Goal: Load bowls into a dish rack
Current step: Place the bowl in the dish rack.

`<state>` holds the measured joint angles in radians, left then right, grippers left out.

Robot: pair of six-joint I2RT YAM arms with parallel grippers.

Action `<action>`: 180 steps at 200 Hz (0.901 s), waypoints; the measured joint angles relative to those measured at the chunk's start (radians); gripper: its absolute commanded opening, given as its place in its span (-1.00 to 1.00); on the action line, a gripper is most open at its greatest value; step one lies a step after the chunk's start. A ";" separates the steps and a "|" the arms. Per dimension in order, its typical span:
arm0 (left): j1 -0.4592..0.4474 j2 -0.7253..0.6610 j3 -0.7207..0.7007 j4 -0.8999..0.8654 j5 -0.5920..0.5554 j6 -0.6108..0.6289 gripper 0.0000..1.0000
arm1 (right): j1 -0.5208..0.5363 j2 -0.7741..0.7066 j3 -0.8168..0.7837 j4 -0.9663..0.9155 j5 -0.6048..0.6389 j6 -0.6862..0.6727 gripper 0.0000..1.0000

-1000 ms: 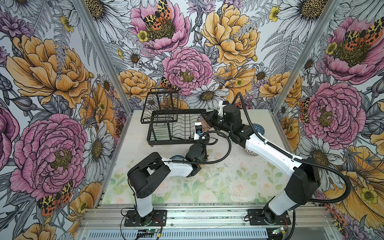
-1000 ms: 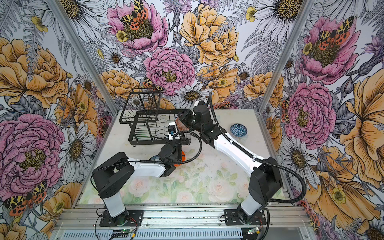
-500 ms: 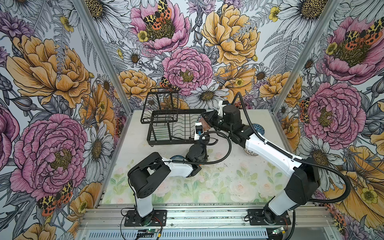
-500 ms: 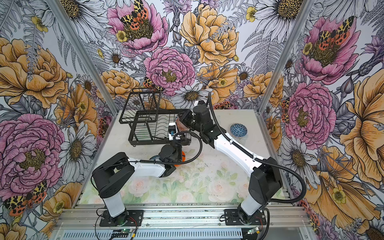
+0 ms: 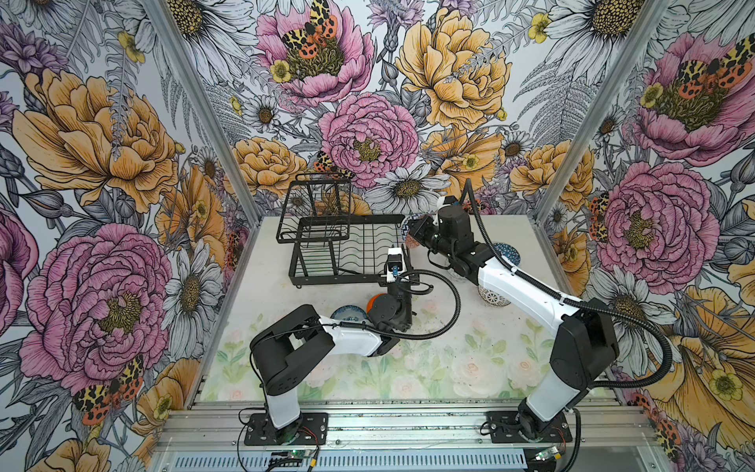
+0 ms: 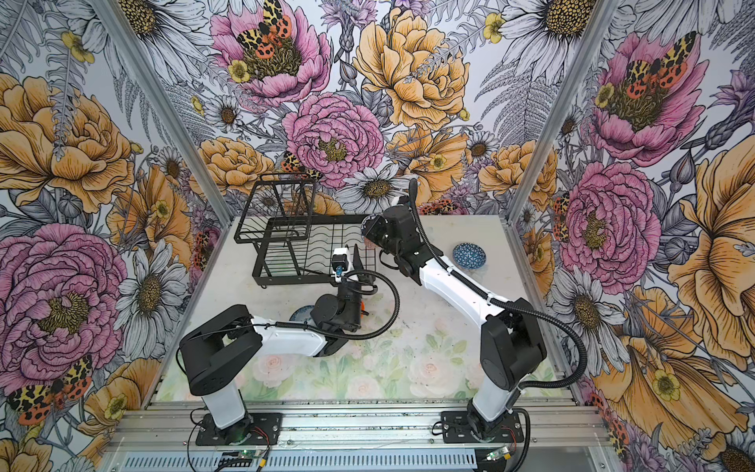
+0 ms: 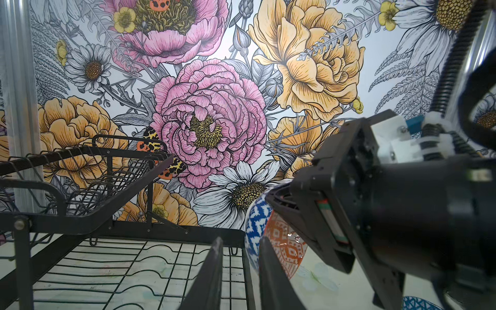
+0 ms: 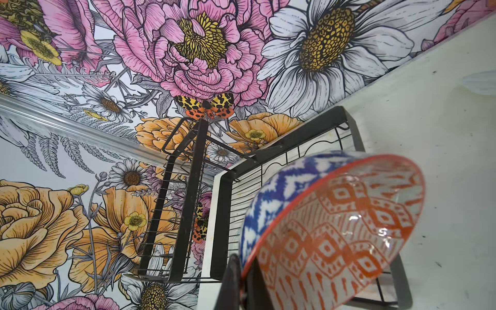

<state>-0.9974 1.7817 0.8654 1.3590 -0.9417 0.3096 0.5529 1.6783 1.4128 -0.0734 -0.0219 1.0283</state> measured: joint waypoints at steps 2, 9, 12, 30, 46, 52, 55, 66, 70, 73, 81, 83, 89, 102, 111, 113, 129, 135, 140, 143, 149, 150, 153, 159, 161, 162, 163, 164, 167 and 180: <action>0.000 -0.002 -0.002 0.000 0.000 -0.001 -0.38 | 0.000 0.000 0.000 0.000 0.000 -0.002 -1.00; 0.000 -0.004 -0.010 0.000 0.000 -0.007 -0.30 | 0.000 0.000 0.000 0.000 0.000 -0.007 -1.00; 0.000 -0.005 -0.013 0.000 -0.001 -0.009 -0.27 | 0.000 0.000 0.000 0.000 0.000 -0.010 -1.00; 0.001 -0.018 -0.035 -0.006 -0.001 -0.022 -0.12 | -0.008 0.000 0.000 0.000 -0.002 -0.027 -1.00; 0.003 -0.045 -0.056 -0.027 -0.001 -0.032 0.10 | -0.015 0.000 0.000 0.001 -0.011 -0.041 -1.00; 0.006 -0.059 -0.063 -0.040 -0.001 -0.043 0.18 | -0.019 0.000 0.000 0.001 -0.016 -0.048 -1.00; 0.006 -0.068 -0.068 -0.052 0.001 -0.047 0.23 | -0.022 0.000 0.000 0.000 -0.018 -0.052 -1.00; 0.013 -0.108 -0.083 -0.086 0.004 -0.068 0.46 | -0.031 0.000 0.000 0.000 -0.028 -0.068 -1.00; 0.015 -0.126 -0.089 -0.108 0.007 -0.081 0.54 | -0.035 0.000 0.000 0.000 -0.032 -0.073 -1.00; 0.018 -0.140 -0.092 -0.120 0.007 -0.084 0.58 | -0.038 0.000 0.000 0.000 -0.036 -0.079 -1.00; 0.025 -0.181 -0.100 -0.168 0.015 -0.113 0.71 | -0.045 0.000 0.000 0.000 -0.044 -0.091 -1.00; 0.027 -0.190 -0.101 -0.180 0.017 -0.122 0.76 | -0.045 0.000 0.000 0.000 -0.044 -0.094 -1.00; 0.033 -0.224 -0.103 -0.222 0.024 -0.145 0.92 | -0.050 0.000 0.000 0.000 -0.054 -0.107 -1.00; 0.050 -0.293 -0.103 -0.312 0.048 -0.192 0.97 | -0.058 0.000 0.000 -0.001 -0.073 -0.134 -1.00; 0.063 -0.341 -0.103 -0.380 0.068 -0.226 0.97 | -0.064 0.000 0.000 -0.001 -0.089 -0.154 -1.00; 0.067 -0.353 -0.103 -0.400 0.073 -0.238 0.97 | -0.065 0.000 0.000 -0.001 -0.090 -0.158 -1.00; 0.095 -0.430 -0.093 -0.546 0.118 -0.304 0.97 | -0.073 0.000 0.000 -0.001 -0.115 -0.196 -1.00; 0.109 -0.455 -0.083 -0.607 0.141 -0.327 0.97 | -0.075 0.000 0.000 -0.001 -0.122 -0.210 -1.00; 0.120 -0.472 -0.074 -0.654 0.159 -0.345 0.97 | -0.076 0.000 0.000 -0.001 -0.128 -0.219 -1.00; 0.127 -0.483 -0.066 -0.687 0.172 -0.359 0.97 | -0.076 0.000 0.000 0.000 -0.131 -0.225 -1.00; 0.141 -0.503 -0.051 -0.747 0.199 -0.382 0.98 | -0.076 0.000 0.000 0.000 -0.139 -0.237 -1.00; 0.143 -0.505 -0.049 -0.753 0.201 -0.384 0.97 | -0.076 0.000 0.000 0.000 -0.140 -0.238 -1.00; 0.149 -0.515 -0.042 -0.782 0.215 -0.395 0.98 | -0.076 0.000 0.000 0.000 -0.143 -0.241 -1.00; 0.161 -0.532 -0.031 -0.829 0.238 -0.413 0.97 | -0.076 0.000 0.000 0.002 -0.150 -0.246 -1.00; 0.166 -0.541 -0.027 -0.848 0.248 -0.419 0.97 | -0.076 0.000 0.000 0.003 -0.153 -0.248 -1.00; 0.167 -0.543 -0.026 -0.855 0.252 -0.422 0.97 | -0.076 0.000 0.000 0.003 -0.154 -0.248 -1.00; 0.169 -0.546 -0.024 -0.862 0.257 -0.425 0.97 | -0.076 0.000 0.000 0.003 -0.155 -0.249 -1.00; 0.172 -0.550 -0.022 -0.874 0.262 -0.429 0.97 | -0.076 0.000 0.000 0.003 -0.157 -0.250 -1.00; 0.177 -0.560 -0.019 -0.895 0.274 -0.437 0.97 | -0.076 0.000 0.000 0.005 -0.160 -0.252 -1.00; 0.197 -0.605 -0.010 -0.982 0.320 -0.468 0.97 | -0.076 0.002 -0.001 0.018 -0.172 -0.252 -1.00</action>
<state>-0.8005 1.1770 0.8558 0.3767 -0.6220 -0.1581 0.4767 1.6806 1.4120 -0.0551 -0.1936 0.7765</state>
